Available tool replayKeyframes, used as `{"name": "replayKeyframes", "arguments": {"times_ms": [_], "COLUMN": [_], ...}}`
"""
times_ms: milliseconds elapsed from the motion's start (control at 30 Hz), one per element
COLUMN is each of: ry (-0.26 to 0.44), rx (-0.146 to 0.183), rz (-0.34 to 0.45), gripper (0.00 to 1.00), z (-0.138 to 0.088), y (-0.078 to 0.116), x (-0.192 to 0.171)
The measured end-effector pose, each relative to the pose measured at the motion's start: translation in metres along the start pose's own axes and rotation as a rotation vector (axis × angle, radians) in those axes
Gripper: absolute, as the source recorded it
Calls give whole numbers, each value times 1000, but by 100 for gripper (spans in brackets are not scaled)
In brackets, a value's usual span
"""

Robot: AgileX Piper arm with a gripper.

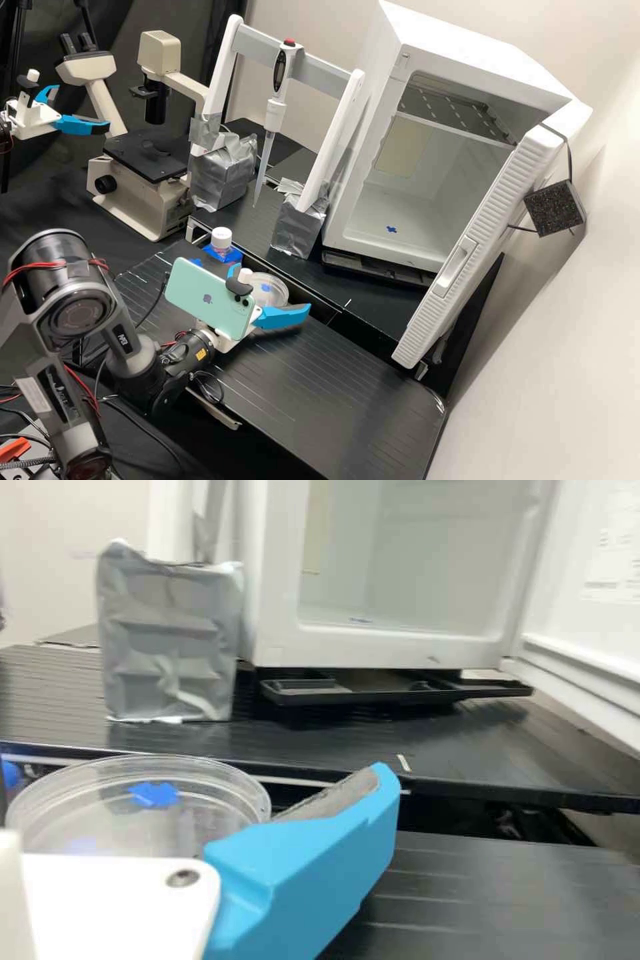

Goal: Move the petri dish to the incubator

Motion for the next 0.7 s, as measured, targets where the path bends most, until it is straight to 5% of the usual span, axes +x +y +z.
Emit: {"name": "replayKeyframes", "arguments": {"times_ms": [333,700], "ry": [-18,49], "rx": [-12,-18], "rz": [22,-26], "gripper": [100,100], "z": [0,-5], "y": [0,-1], "x": [2,1]}}
